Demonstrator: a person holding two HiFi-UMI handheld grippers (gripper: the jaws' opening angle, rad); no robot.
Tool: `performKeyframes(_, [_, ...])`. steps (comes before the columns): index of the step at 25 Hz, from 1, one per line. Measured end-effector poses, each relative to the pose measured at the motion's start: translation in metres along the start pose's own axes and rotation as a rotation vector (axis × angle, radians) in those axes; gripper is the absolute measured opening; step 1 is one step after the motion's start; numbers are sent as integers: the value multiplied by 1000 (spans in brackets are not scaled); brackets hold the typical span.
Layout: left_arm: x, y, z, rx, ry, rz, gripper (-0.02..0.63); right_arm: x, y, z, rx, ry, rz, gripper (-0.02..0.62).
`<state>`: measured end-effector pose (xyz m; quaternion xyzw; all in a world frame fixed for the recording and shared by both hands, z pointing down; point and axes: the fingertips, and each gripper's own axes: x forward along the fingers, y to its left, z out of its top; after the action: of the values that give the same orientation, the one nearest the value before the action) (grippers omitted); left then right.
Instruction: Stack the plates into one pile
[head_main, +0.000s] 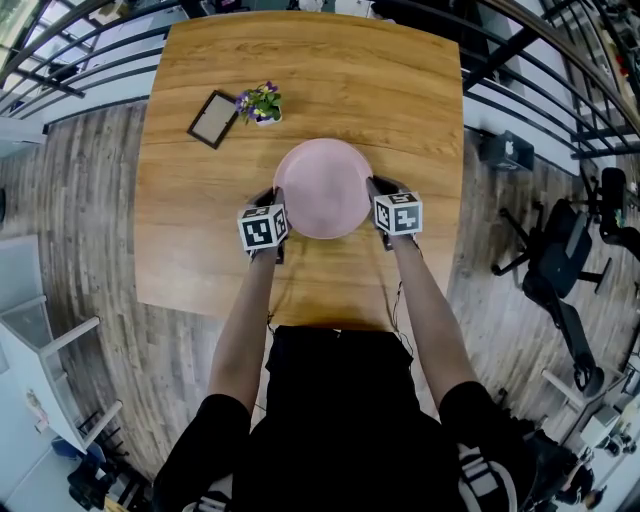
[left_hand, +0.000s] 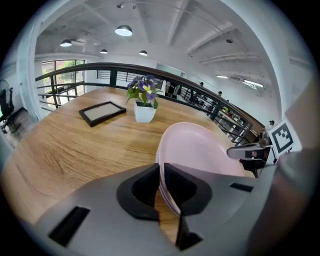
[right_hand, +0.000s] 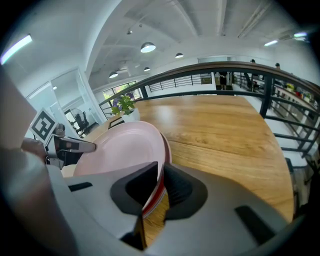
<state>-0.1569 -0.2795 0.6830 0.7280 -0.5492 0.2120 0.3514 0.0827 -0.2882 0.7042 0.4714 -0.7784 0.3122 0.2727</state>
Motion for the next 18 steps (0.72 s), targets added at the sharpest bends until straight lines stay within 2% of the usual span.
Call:
performKeyframes(5, [2,-2,-4,47,17,7,41,-2,3,0,-60,-18,-22,61])
performKeyframes(10, [3,-2,-1,66,-2,13,46,-1,5,-1,-63,-29,-25,92])
performKeyframes(14, [1,0,-2,63,-3,17,117,-4,5,-2,-78,-33,-39,146])
performKeyframes(15, [0,0,-2,62,-4,15,120,-6,4,-2,-78,-39,-45,166])
performKeyframes(18, [-3,1,-7,58,-7,9,121,-9,5,-4,-73,-53,-49,167])
